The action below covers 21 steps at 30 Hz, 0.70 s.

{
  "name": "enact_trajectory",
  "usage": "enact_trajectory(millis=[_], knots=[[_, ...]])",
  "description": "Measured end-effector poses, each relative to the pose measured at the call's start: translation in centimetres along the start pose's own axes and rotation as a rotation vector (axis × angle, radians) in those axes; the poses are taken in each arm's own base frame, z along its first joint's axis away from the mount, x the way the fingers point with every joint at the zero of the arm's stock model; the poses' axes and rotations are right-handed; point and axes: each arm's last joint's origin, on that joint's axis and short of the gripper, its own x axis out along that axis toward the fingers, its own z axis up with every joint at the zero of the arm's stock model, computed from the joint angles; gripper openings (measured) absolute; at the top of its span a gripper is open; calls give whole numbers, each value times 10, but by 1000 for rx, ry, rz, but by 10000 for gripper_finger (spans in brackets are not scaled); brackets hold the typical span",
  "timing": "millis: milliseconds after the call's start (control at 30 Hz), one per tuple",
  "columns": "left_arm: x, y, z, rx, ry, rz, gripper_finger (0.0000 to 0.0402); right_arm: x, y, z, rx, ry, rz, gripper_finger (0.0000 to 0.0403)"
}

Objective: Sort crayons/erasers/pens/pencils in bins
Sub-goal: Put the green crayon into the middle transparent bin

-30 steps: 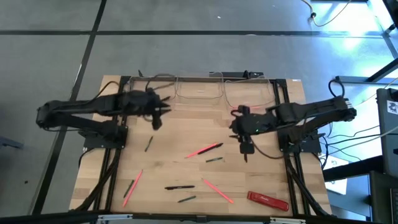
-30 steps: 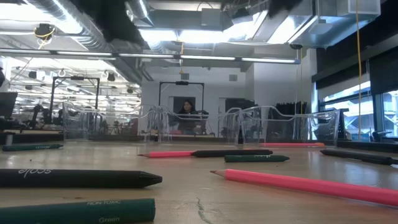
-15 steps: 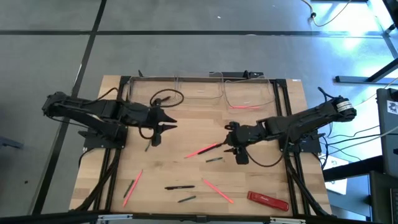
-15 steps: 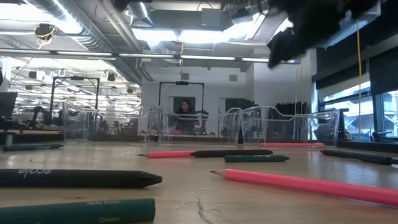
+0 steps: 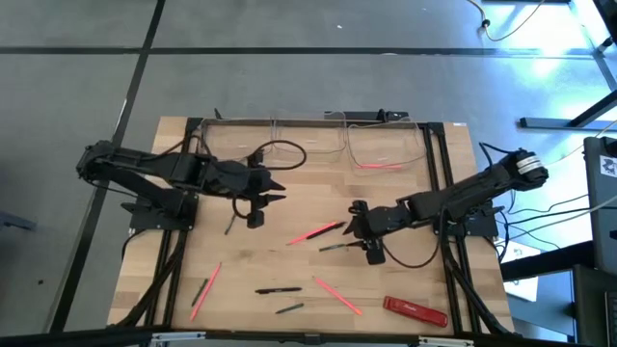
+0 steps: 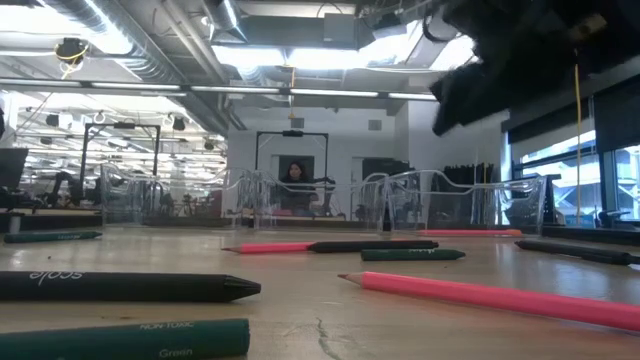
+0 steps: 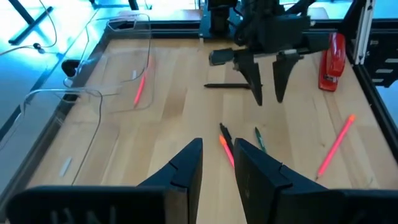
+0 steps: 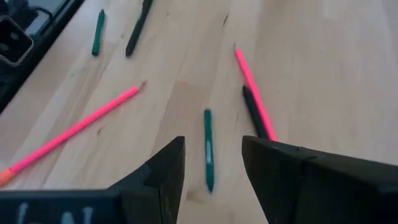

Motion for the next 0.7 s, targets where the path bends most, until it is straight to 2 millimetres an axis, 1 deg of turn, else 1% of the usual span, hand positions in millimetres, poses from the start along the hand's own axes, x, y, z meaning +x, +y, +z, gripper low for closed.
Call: enact_trajectory(millis=[67,133,233,333,500,600,700], knots=[[-1,0,3,-4,-14,-2,84,1,0,11,-4,38,-21,163],[-2,0,5,-4,-14,-1,84,4,-2,19,0,125,-39,163],[-4,0,7,-6,-25,-3,84,14,-6,32,8,230,-52,163],[-4,0,7,-5,-22,-2,84,34,-9,41,16,331,-29,163],[-4,0,6,-2,-10,1,84,70,-9,48,13,473,39,163],[-4,0,5,0,-4,1,84,87,-9,49,13,526,37,163],[-4,0,5,0,-4,1,84,98,-9,49,18,543,35,163]])
